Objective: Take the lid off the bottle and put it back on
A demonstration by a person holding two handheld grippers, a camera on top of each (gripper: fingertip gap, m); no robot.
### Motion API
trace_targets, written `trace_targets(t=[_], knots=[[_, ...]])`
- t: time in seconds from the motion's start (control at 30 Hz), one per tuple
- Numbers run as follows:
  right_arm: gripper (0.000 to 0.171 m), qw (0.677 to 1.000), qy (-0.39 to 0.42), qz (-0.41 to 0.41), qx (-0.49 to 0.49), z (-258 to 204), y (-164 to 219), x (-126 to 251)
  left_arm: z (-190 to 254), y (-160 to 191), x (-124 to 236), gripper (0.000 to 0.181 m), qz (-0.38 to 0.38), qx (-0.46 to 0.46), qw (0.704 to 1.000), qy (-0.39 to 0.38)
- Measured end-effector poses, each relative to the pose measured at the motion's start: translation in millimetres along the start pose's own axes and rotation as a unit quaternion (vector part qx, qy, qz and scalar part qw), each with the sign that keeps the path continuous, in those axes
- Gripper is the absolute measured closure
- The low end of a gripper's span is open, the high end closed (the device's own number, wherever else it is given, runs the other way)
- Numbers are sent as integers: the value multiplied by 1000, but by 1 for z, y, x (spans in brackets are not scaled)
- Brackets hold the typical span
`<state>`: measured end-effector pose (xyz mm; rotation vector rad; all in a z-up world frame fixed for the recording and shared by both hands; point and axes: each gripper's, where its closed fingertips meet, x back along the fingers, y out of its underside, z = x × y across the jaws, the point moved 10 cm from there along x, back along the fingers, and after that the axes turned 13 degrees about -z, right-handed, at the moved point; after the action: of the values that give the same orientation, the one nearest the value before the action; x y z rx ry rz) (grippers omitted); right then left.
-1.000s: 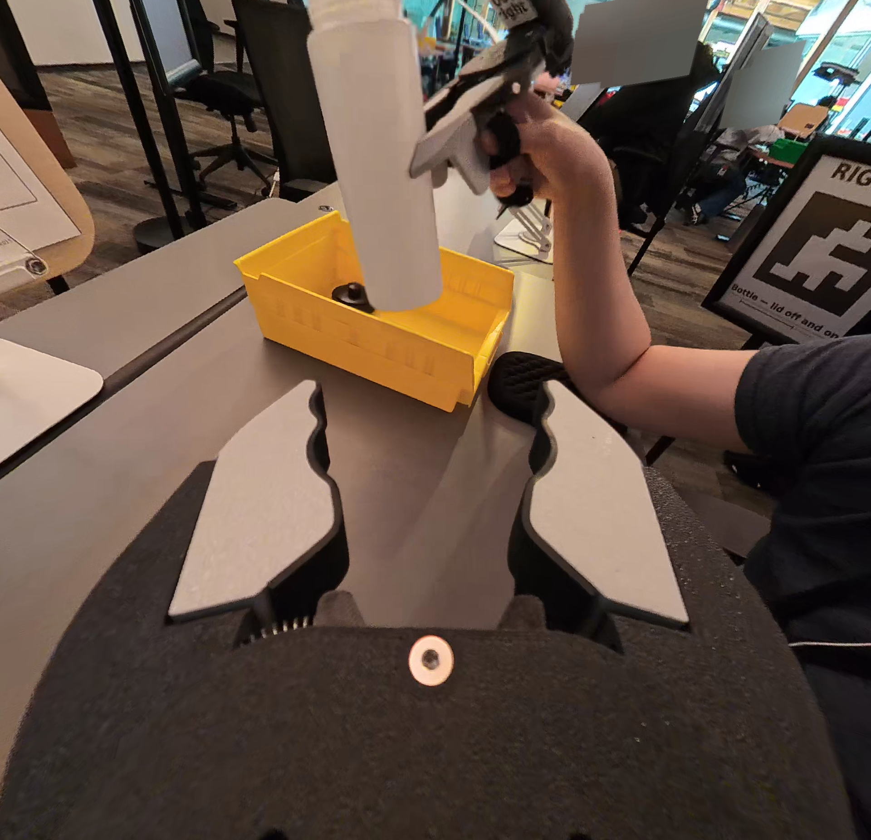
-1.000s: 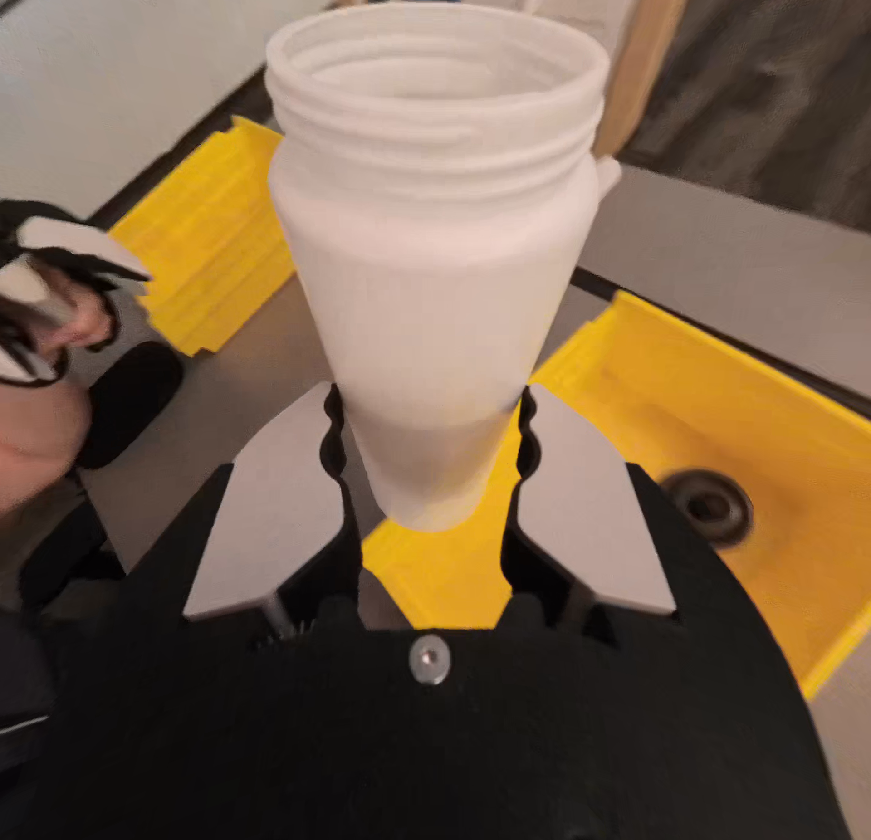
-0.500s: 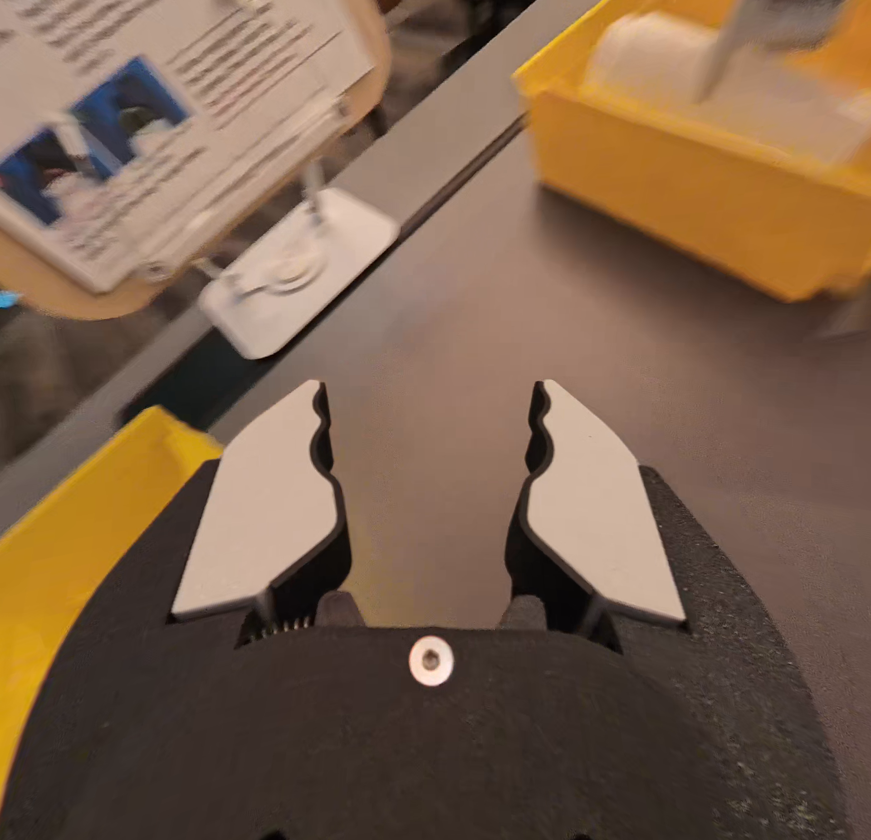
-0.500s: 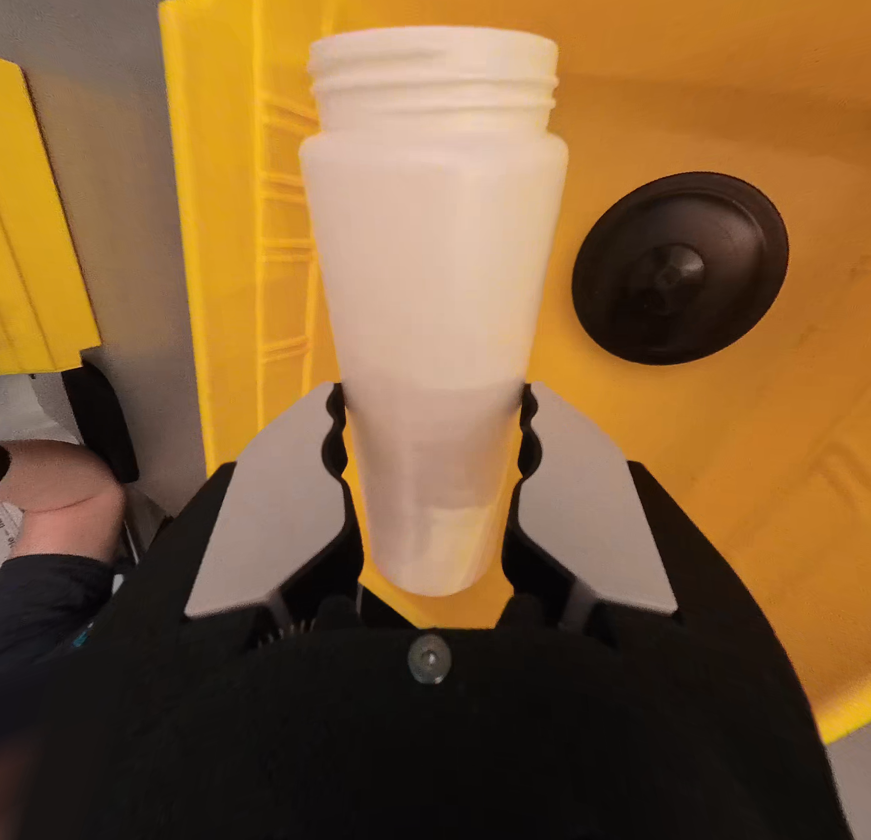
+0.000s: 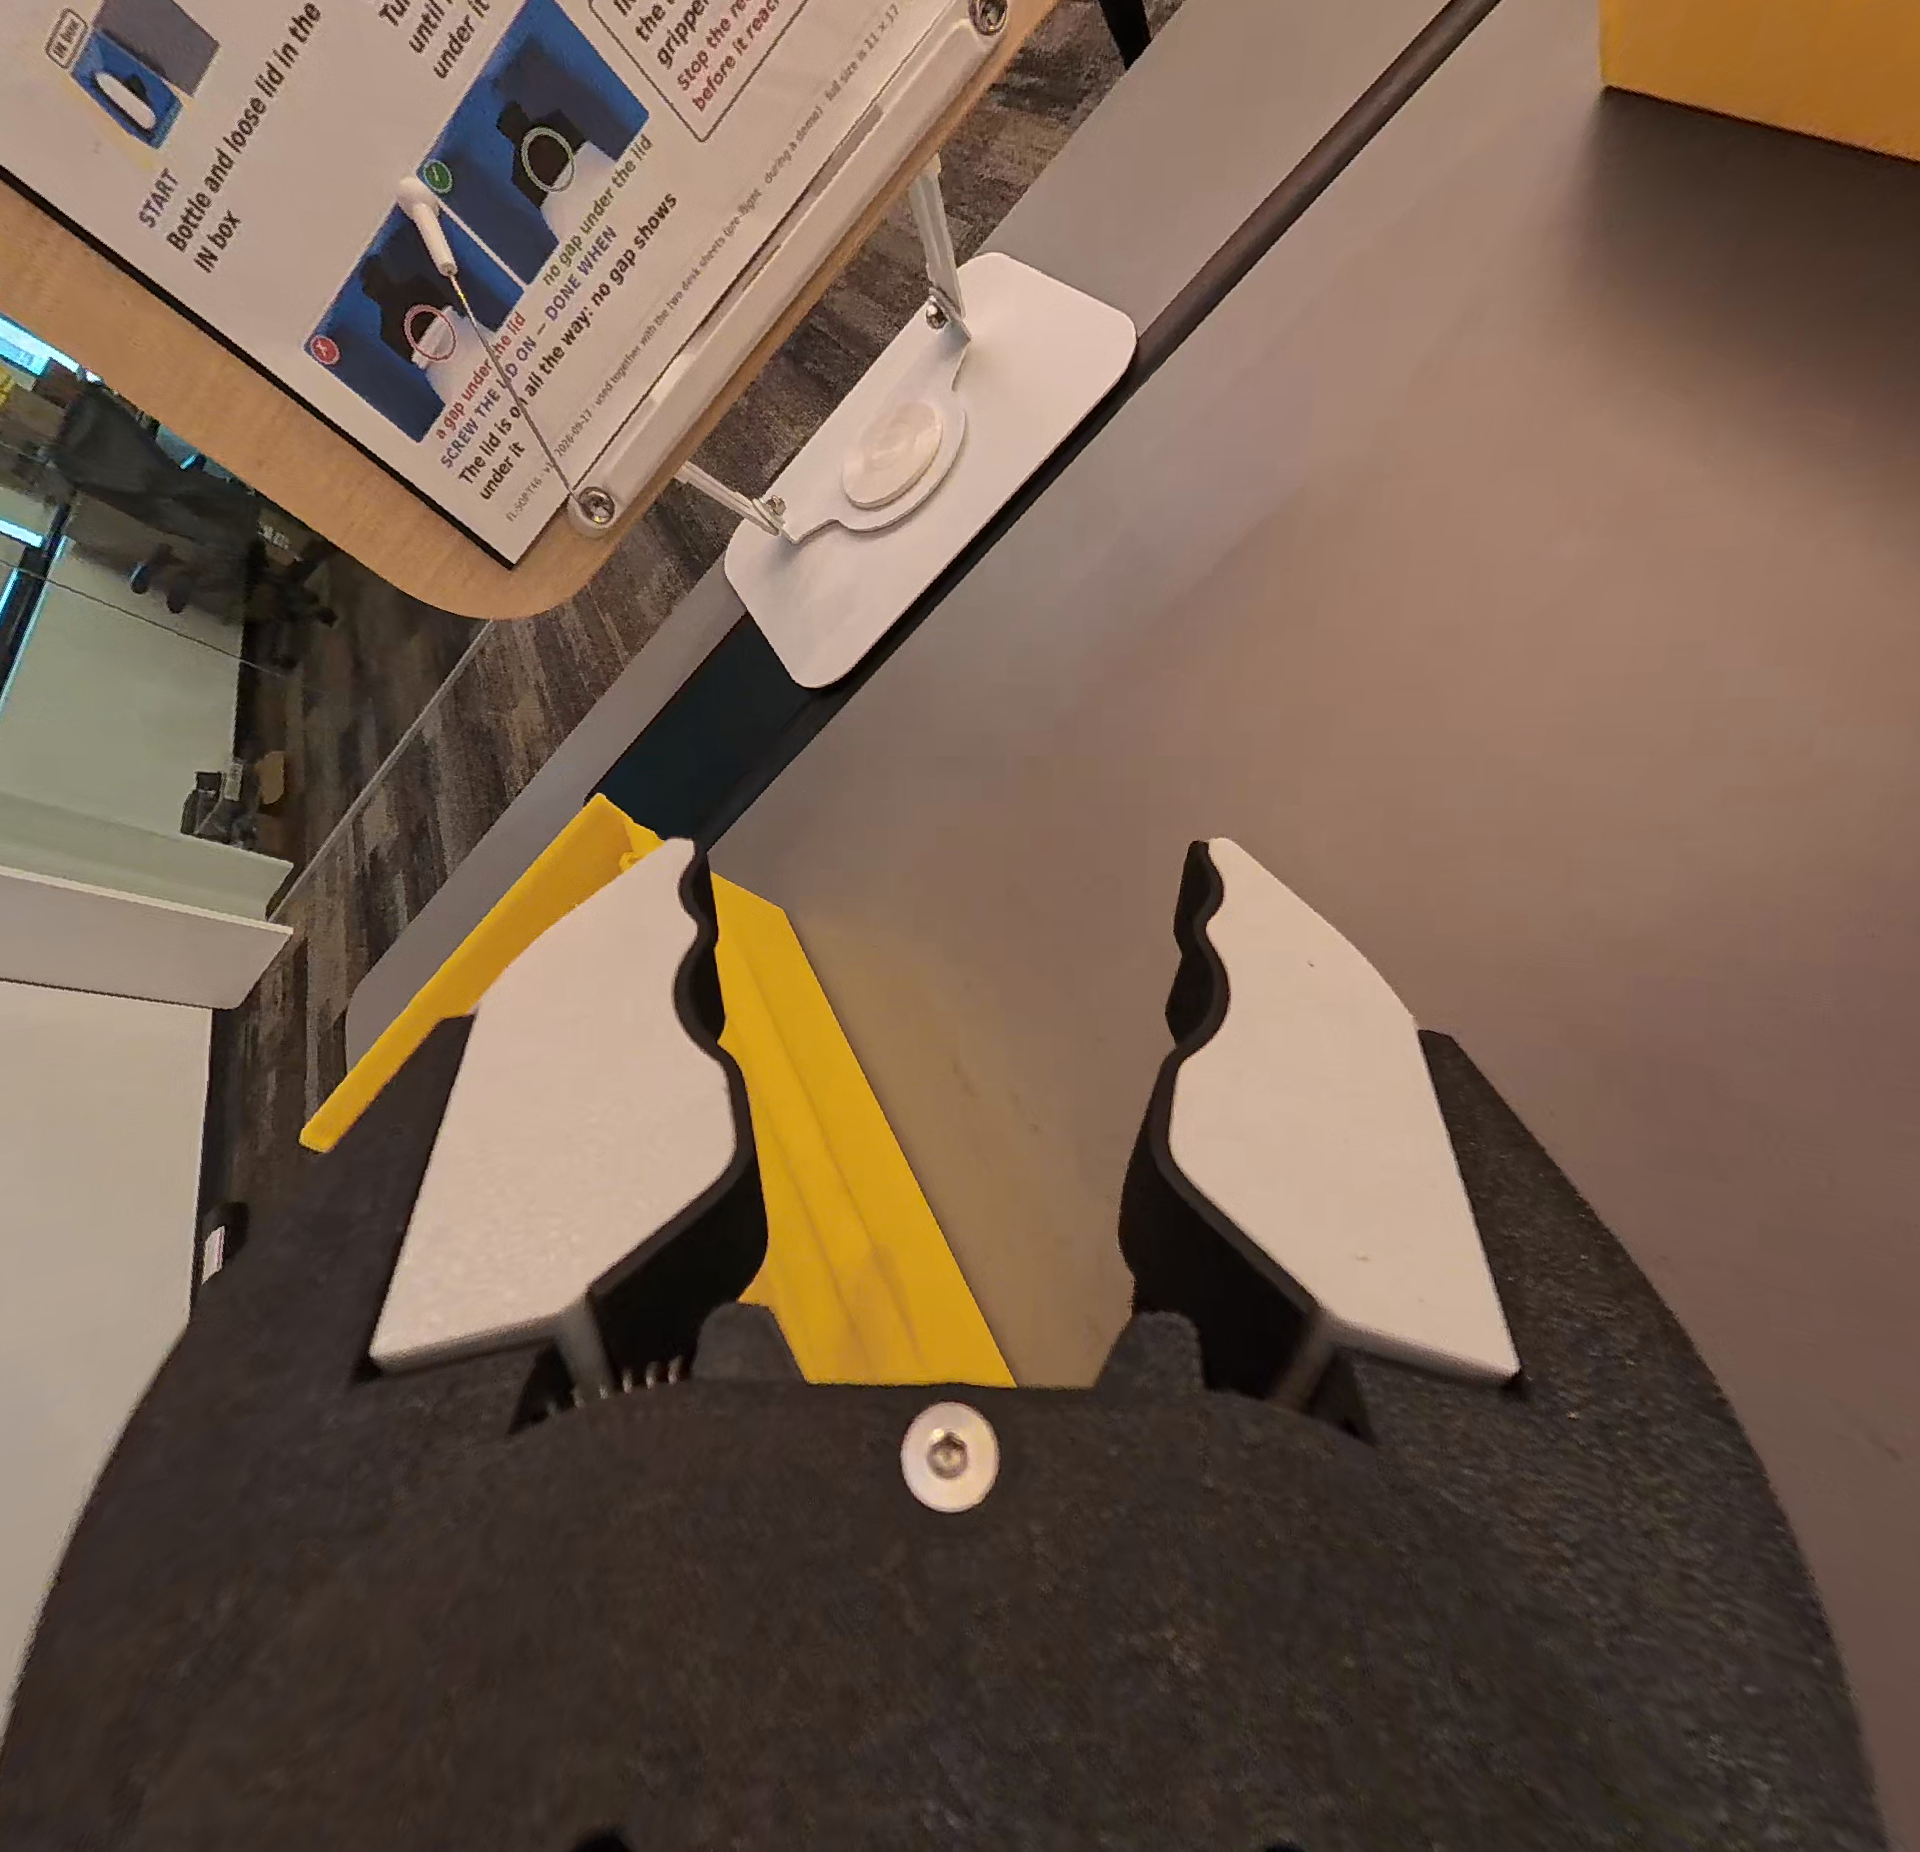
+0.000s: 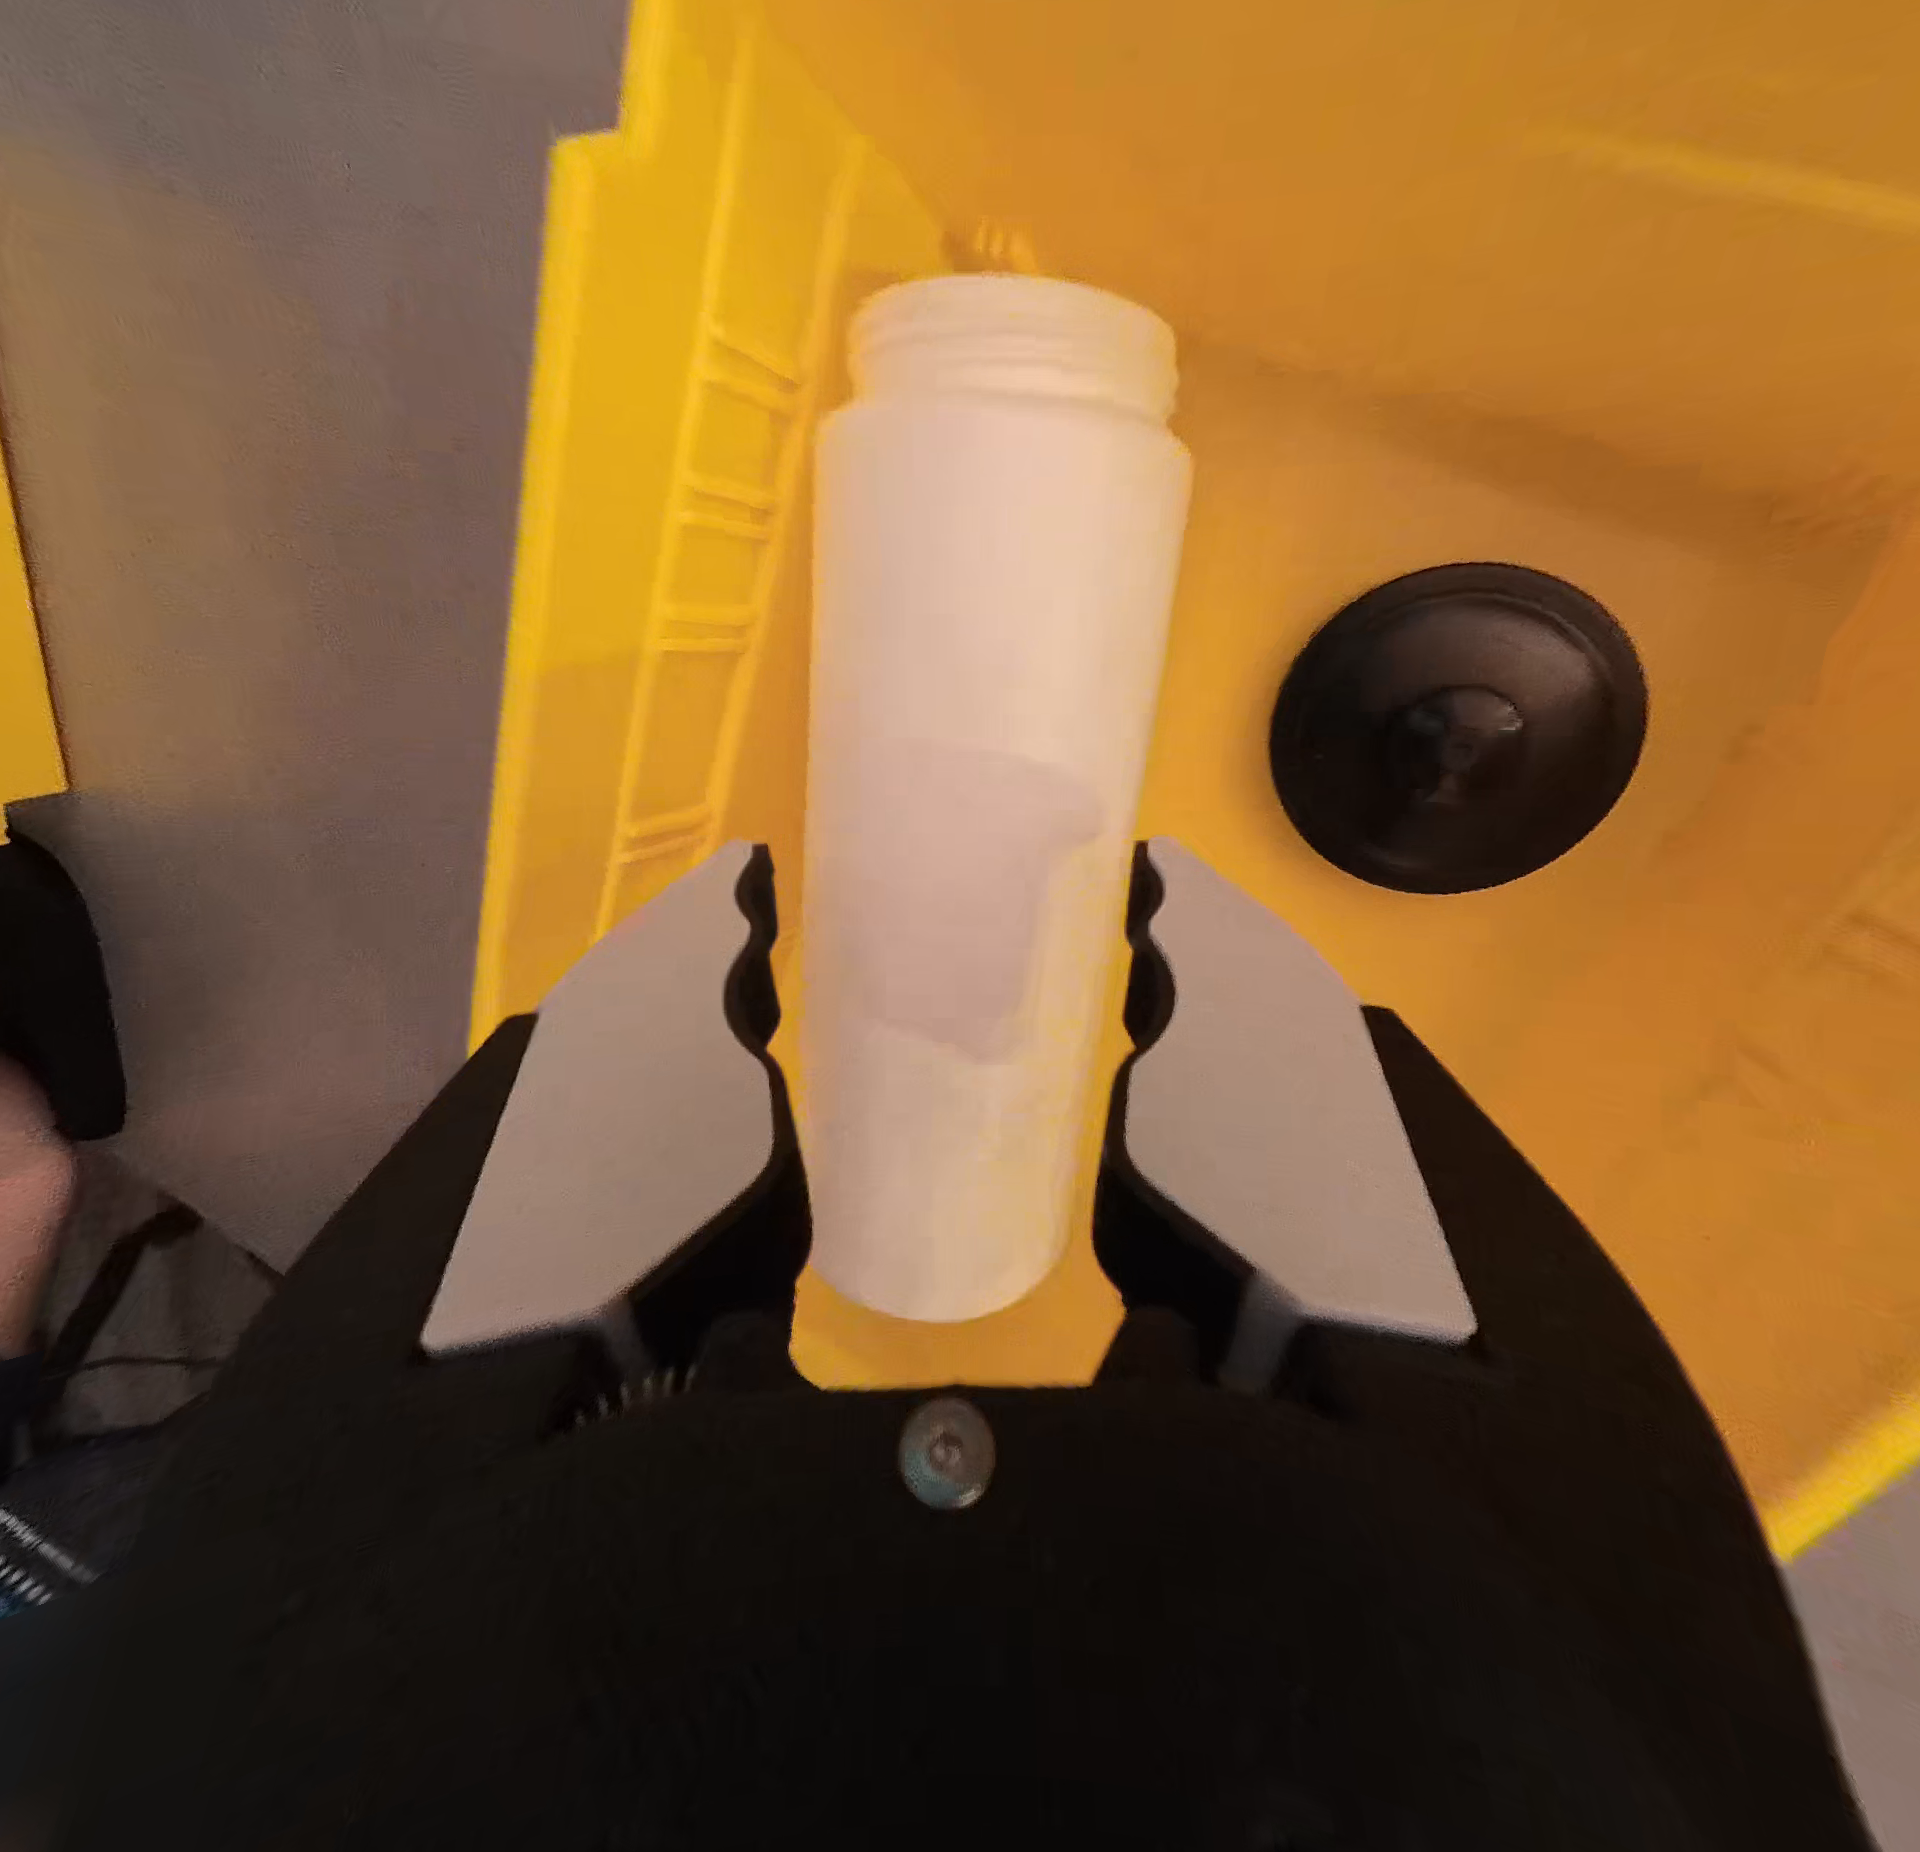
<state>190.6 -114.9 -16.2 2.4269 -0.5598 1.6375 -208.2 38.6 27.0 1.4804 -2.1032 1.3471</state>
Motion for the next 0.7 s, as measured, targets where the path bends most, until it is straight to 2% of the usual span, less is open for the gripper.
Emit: trace_targets(t=[0.1,0.2,0.33,0.43,0.5,0.57,0.7], knots=[[105,997,56,56,20,-5,10,31,-2,0,0,97,0,4,1000,-6],[101,987,130,95,-9,7,33,60,-9,2,1,96,-11,4,1000,-18],[101,974,182,113,-77,40,58,82,-54,17,9,97,-53,47,995,-63],[101,971,182,103,-118,65,70,84,-108,49,16,102,-121,136,982,-58],[105,968,190,86,-137,76,75,82,-141,83,13,106,-207,179,958,-81],[104,972,175,61,-146,84,75,73,-167,115,6,109,-267,231,933,-71],[111,980,139,4,-139,89,70,52,-197,161,-16,118,-297,323,899,-4]])
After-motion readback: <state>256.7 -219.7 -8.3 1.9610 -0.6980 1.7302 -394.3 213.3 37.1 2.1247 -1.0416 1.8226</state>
